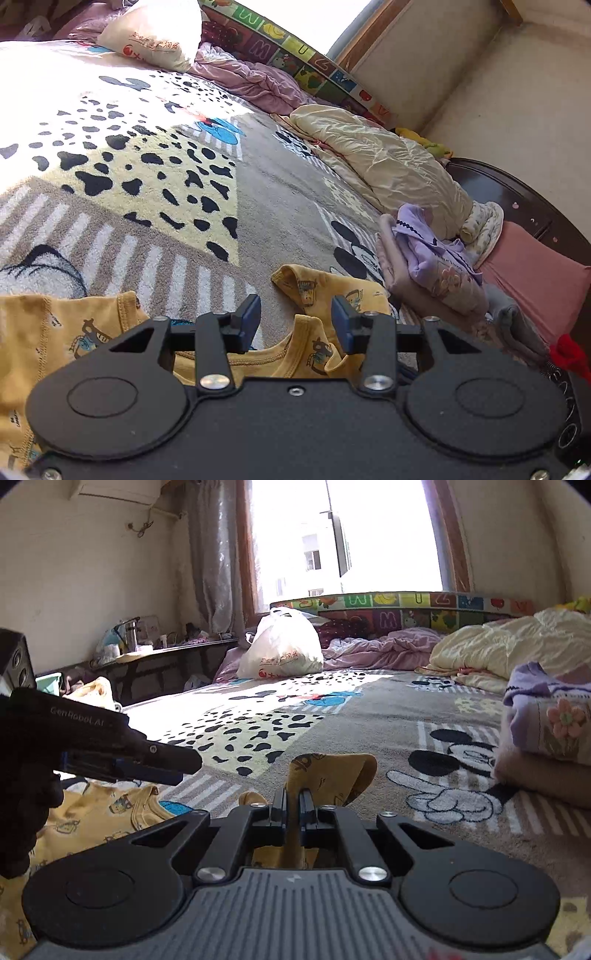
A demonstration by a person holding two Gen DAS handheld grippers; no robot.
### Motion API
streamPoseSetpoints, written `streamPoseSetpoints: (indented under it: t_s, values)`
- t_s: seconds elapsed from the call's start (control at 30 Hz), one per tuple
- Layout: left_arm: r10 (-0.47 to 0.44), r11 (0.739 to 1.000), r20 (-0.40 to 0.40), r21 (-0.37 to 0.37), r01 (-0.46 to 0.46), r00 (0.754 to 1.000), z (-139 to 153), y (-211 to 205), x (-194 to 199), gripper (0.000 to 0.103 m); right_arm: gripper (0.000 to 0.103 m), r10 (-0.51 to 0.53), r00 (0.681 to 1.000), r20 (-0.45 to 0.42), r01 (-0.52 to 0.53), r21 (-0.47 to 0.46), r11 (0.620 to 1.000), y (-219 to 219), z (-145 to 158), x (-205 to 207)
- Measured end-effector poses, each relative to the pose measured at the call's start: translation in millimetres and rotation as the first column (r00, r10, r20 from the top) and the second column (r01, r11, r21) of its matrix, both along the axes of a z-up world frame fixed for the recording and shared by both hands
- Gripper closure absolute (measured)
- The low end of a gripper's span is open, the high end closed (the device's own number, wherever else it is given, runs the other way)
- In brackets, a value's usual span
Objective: Fold clothes
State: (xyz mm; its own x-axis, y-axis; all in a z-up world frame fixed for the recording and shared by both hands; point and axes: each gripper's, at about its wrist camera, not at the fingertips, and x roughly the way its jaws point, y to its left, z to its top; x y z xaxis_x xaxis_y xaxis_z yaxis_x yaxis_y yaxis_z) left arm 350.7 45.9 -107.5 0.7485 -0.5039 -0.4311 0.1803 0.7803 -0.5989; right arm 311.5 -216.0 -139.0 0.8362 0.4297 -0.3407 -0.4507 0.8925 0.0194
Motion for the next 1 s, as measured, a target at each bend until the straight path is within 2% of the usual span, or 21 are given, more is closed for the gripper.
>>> streamPoseSetpoints:
  t_s: [0.03,0.1,0.2,0.3,0.37,0.4,0.47,0.53,0.6,0.67,0.73,0.8,0.83,0.87,0.9,0.97,1.0]
  values:
    - [0.007,0.999,-0.016,-0.038,-0.008,1.000,-2,7,2,0.061,0.094,0.066,0.998,0.007,-0.065,-0.072,0.995,14,0,-3]
    - [0.009,0.996,-0.041,-0.090,-0.013,0.999,-4,15,4,0.060,0.094,0.207,0.978,-0.007,-0.204,-0.205,0.957,42,-4,-14]
    - [-0.008,0.995,-0.056,-0.102,0.003,0.998,-5,15,5,0.057,0.092,0.370,0.927,-0.066,-0.373,-0.291,0.881,66,-8,-31]
    - [-0.059,0.997,-0.054,-0.059,0.056,0.997,-4,4,5,0.054,0.088,0.437,0.895,-0.087,-0.441,-0.311,0.842,75,-5,-41]
    - [-0.096,0.995,-0.036,0.029,0.097,0.995,-2,-9,3,0.052,0.085,0.458,0.884,-0.095,-0.467,-0.257,0.846,69,1,-41]
    - [-0.106,0.989,-0.019,0.098,0.107,0.994,-1,-16,1,0.052,0.082,0.468,0.878,-0.098,-0.478,-0.228,0.848,66,4,-41]
    - [-0.122,0.956,0.040,0.273,0.107,0.992,-1,-34,-5,0.052,0.080,0.477,0.873,-0.100,-0.487,-0.152,0.860,54,11,-40]
    - [-0.135,0.921,0.088,0.378,0.092,0.987,-4,-45,-10,0.053,0.080,0.490,0.864,-0.112,-0.496,-0.031,0.868,33,19,-31]
    - [-0.148,0.910,0.112,0.405,0.091,0.983,-8,-50,-11,0.058,0.075,0.463,0.878,-0.124,-0.452,0.108,0.885,5,22,-18]
    - [-0.173,0.901,0.125,0.422,0.105,0.977,-12,-54,-11,0.071,0.067,0.414,0.899,-0.140,-0.375,0.240,0.895,-25,22,-4]
    - [-0.172,0.898,0.133,0.428,0.100,0.976,-13,-54,-11,0.080,0.064,0.321,0.927,-0.194,-0.230,0.381,0.896,-54,13,12]
    - [-0.171,0.896,0.141,0.434,0.094,0.975,-15,-54,-10,0.094,0.060,0.234,0.936,-0.264,-0.073,0.504,0.861,-82,2,27]
    - [-0.171,0.895,0.146,0.437,0.092,0.974,-16,-55,-10,0.096,0.059,0.204,0.925,-0.319,0.011,0.561,0.828,-93,-13,32]
    - [-0.173,0.905,0.143,0.413,0.100,0.975,-15,-52,-9,0.098,0.059,0.179,0.911,-0.371,0.091,0.605,0.791,-103,-26,37]
    - [-0.176,0.924,0.134,0.364,0.117,0.975,-13,-47,-8,0.099,0.059,0.164,0.902,-0.400,0.131,0.615,0.777,-108,-33,38]
    - [-0.227,0.949,0.125,0.252,0.191,0.966,-8,-38,-7,0.100,0.059,0.149,0.896,-0.419,0.159,0.614,0.773,-109,-44,38]
    - [-0.309,0.944,0.128,0.165,0.287,0.943,-5,-35,-8,0.100,0.059,0.151,0.897,-0.416,0.154,0.613,0.775,-108,-44,38]
